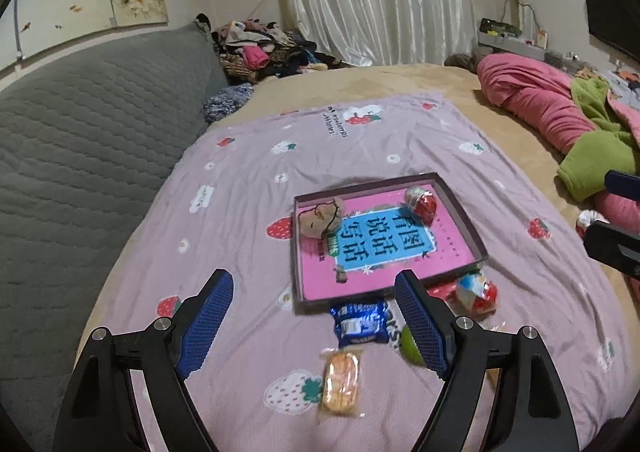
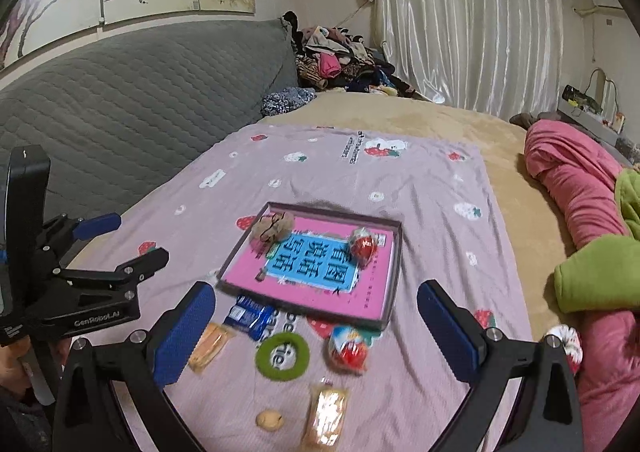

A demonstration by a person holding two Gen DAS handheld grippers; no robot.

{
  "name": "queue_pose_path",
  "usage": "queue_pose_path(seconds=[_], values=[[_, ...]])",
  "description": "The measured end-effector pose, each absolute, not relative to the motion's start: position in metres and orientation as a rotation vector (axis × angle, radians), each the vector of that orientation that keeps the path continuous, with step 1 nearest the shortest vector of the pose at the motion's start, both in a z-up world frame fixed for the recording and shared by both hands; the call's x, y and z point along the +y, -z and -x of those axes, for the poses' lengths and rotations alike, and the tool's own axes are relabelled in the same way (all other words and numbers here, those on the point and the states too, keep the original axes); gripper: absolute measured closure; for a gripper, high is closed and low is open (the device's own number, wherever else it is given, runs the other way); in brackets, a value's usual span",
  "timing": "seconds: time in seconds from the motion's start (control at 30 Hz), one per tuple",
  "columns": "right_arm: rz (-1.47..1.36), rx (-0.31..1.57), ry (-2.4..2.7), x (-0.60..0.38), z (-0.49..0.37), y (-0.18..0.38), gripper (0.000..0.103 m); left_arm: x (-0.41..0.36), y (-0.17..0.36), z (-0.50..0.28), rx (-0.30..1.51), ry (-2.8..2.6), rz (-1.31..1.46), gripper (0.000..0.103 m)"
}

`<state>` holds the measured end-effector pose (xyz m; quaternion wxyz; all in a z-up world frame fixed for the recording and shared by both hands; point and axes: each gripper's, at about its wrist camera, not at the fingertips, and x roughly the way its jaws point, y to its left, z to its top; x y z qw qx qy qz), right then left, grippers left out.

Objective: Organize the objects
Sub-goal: 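Withdraw both open tools back from the pink tray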

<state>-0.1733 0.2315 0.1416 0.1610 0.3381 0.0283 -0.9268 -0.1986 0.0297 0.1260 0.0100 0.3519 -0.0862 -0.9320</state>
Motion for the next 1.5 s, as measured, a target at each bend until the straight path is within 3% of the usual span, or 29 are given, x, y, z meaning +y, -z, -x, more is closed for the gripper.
queue_pose_path(seconds=[0.6, 1.5], values=[[-1.025, 0.150, 2.636, 0.223, 0.122, -0.103, 0.001, 0.027, -0.088, 0.142, -0.337, 2.885, -1.092, 0.019], [-1.020, 0.284, 2.622, 0.204, 0.090, -0.062, 0.001, 0.024, -0.043, 0.115, -0.254, 2.876, -1.172, 0.019]])
